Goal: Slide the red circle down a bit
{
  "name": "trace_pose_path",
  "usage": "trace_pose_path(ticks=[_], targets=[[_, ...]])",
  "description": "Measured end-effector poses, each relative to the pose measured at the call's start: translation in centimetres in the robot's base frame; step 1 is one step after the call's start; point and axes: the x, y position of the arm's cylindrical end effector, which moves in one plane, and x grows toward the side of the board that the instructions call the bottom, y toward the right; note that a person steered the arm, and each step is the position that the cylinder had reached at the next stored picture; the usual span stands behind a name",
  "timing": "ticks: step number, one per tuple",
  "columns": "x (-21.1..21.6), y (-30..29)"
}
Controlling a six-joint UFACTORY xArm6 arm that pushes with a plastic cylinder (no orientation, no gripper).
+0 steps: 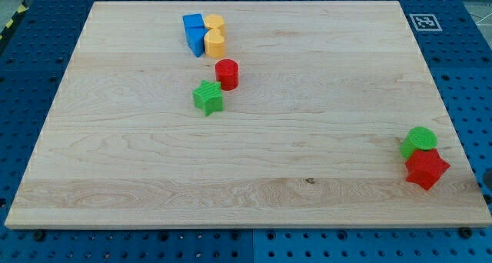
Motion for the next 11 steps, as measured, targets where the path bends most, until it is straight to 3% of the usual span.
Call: trace_pose_path(ticks=[2, 4, 6, 8, 11], targets=[[-12.7, -2.2], [-20.4, -15.4], [-20.5, -28.8], [-21.4, -33.8], [-20.0, -35.1]])
